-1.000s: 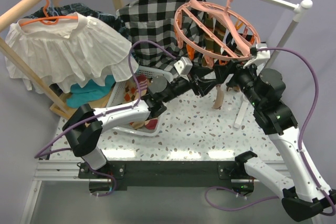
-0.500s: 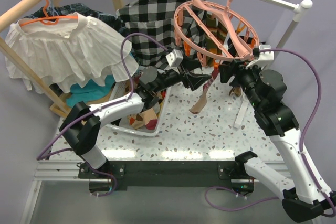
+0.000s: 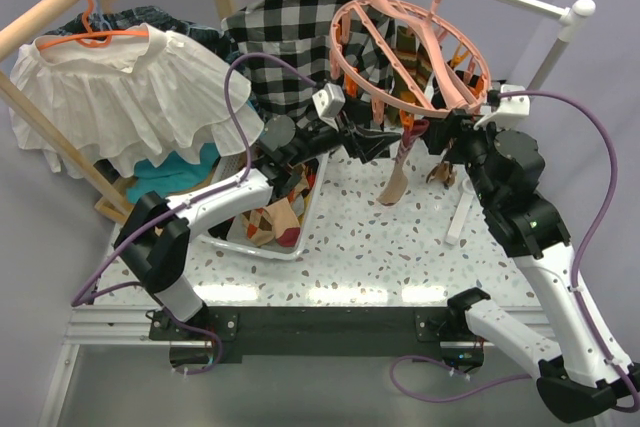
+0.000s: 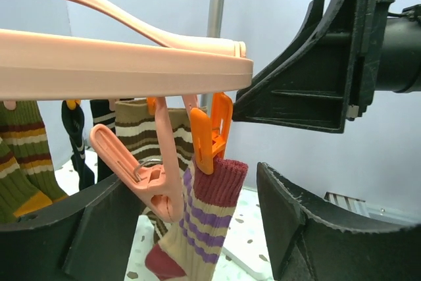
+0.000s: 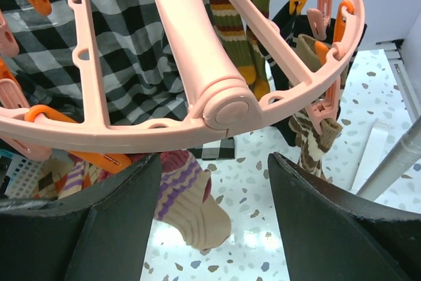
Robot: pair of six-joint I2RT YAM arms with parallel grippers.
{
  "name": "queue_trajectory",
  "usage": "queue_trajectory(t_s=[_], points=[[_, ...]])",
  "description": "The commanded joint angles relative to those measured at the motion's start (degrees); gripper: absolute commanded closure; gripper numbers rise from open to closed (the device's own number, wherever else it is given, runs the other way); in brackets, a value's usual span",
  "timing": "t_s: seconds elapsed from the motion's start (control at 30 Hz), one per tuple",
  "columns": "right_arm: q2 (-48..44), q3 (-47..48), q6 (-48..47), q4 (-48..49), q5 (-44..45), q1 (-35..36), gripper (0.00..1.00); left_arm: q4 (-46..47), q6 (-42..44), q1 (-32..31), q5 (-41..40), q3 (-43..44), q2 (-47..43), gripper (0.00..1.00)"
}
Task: Clip the socks to the hanger
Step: Open the clamp at the hanger.
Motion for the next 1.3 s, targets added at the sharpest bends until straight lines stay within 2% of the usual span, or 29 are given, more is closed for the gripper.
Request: queue_trajectory(t_s=[0.0, 0.27, 0.4, 0.63, 0.8, 0.93, 1.2, 1.27], points=[[-0.45, 2.21, -1.41, 0.87, 0.88, 0.13, 0.3, 1.2, 0.67, 0.83, 0.68, 3.23, 0.99, 0.32], [-1.77, 2.47, -3.08, 0.18, -5.71, 0.13, 0.3, 0.06, 0.49, 0.92, -1.24, 2.88, -0.15, 0.53], [-2.21, 3.97, -5.18, -2.98, -13.07, 0.22, 0.3, -0.91, 0.67, 0.83, -3.27, 1.21, -1.73, 0.61], [-0.99, 10.28, -5.89, -8.61, -30.46, 0.13, 0.3, -5.04, 4.35, -1.27, -10.1, 0.33, -3.75, 0.65], [1.82, 13.72, -3.7, -8.44, -37.44, 0.22, 0.3, -7.32, 8.66, -5.93, -17.06, 1.12, -3.93, 0.67], [2.8, 14.43, -0.71, -6.6, -36.92, 0.13, 0.35, -7.5, 9.98, -8.91, -23.64, 1.56, -3.75, 0.69], [3.76, 11.45, 2.45, -3.78, -26.91, 0.13, 0.45, -8.2, 14.2, -12.87, -30.86, 3.32, -2.43, 0.7], [3.85, 10.92, 3.59, -3.61, -24.88, 0.13, 0.5, -8.55, 14.99, -13.93, -32.53, 3.84, -2.08, 0.7]])
